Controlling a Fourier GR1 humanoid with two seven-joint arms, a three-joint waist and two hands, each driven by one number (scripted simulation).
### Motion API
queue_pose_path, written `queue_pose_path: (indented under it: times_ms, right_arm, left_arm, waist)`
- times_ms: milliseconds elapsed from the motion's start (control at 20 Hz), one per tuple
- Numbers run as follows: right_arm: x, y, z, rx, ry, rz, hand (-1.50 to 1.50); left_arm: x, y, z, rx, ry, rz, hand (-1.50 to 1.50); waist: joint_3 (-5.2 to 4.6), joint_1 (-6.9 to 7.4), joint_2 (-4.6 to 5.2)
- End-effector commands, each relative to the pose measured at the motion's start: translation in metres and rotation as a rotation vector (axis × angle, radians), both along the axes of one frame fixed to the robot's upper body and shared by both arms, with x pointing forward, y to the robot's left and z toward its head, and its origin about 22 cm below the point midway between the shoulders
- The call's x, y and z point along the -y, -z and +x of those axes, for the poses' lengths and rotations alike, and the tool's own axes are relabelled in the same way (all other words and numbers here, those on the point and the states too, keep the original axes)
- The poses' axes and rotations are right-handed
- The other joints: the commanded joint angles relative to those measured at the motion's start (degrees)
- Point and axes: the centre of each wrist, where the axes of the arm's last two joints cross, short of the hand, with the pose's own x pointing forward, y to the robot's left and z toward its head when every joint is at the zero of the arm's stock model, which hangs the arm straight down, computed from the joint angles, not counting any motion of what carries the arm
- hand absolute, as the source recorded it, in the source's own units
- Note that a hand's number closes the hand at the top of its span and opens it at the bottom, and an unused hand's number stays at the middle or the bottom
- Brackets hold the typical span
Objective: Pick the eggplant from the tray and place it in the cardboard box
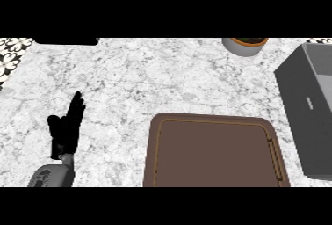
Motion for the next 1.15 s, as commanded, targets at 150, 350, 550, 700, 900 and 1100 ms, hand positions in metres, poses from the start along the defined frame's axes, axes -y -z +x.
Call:
queue_pose_path:
  times_ms: [150,350,550,700,900,1100]
  right_arm:
    - [0.012,0.049,0.039,-0.149,0.108,0.069,-1.50]
    - [0.012,0.058,0.056,-0.212,0.001,0.208,-1.50]
    - [0.007,0.067,0.071,-0.170,-0.070,0.379,-1.50]
    - [0.015,0.072,0.068,-0.141,-0.178,0.523,-1.50]
    - [0.038,0.071,0.054,-0.162,-0.191,0.758,-1.50]
    - [0.076,0.039,0.030,-0.130,-0.119,0.849,-1.50]
  left_arm:
    - [0.010,-0.012,0.001,0.021,0.036,0.009,0.00]
    - [0.007,0.004,-0.004,-0.009,0.005,-0.004,0.00]
    - [-0.023,-0.022,0.003,0.019,0.005,0.002,0.00]
    - [0.016,-0.009,0.004,0.006,-0.002,0.005,0.00]
    - [0.008,-0.003,0.003,0.013,-0.001,0.001,0.00]
    - [-0.009,-0.003,0.001,0.006,-0.010,-0.004,0.00]
  waist:
    - [0.11,1.63,0.33]
    - [0.04,0.12,0.08]
    - [0.10,0.52,0.04]
    - [0.13,-0.17,0.06]
    - [0.15,-0.51,0.23]
    - [0.22,-0.24,0.40]
